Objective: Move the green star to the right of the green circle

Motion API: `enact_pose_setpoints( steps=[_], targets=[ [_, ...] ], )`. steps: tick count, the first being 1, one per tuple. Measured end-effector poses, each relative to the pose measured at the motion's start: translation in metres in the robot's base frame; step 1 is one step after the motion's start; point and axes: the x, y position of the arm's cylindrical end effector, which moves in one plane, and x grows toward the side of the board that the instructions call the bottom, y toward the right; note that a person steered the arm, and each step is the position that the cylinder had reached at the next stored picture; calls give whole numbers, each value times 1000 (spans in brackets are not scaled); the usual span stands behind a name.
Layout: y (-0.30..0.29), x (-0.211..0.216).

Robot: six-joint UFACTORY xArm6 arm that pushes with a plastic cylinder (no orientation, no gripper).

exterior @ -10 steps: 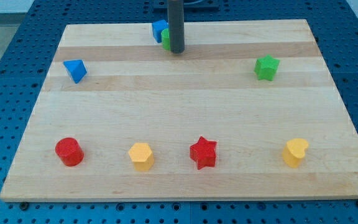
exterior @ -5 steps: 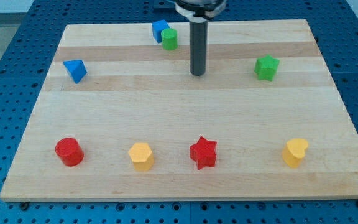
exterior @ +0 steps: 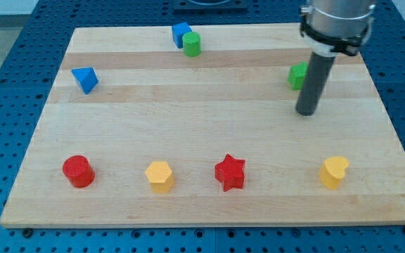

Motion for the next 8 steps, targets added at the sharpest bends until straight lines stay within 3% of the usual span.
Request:
enact_pose_setpoints(
  steps=[3,6,8],
  targets=[
    [37,-1],
    [7,-74],
    [-22,-65]
  ],
)
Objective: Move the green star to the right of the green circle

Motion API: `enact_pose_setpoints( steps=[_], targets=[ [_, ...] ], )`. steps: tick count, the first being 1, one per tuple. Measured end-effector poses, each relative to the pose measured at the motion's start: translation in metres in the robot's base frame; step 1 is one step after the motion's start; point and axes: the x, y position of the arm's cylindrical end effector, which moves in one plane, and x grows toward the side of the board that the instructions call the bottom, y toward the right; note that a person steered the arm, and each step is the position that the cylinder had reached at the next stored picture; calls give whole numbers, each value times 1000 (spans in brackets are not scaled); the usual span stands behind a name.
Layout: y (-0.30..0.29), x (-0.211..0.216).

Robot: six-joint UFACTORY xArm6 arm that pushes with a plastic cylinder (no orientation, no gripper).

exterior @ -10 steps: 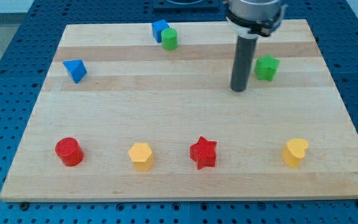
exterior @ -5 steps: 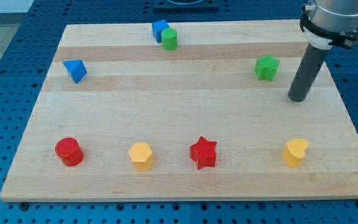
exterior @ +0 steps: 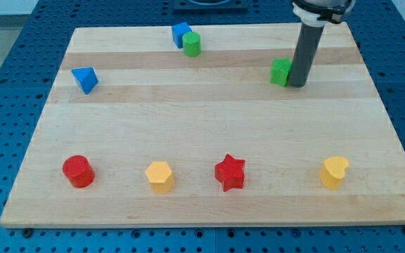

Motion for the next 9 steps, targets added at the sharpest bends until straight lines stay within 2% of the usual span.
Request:
enact_pose_setpoints(
  steps=[2,5,6,7,8,9],
  targets=[
    [-32,4],
    [-42,-88],
    [-42,-82],
    [-27,-56],
    [-9,-56],
    [-9,-89]
  ],
)
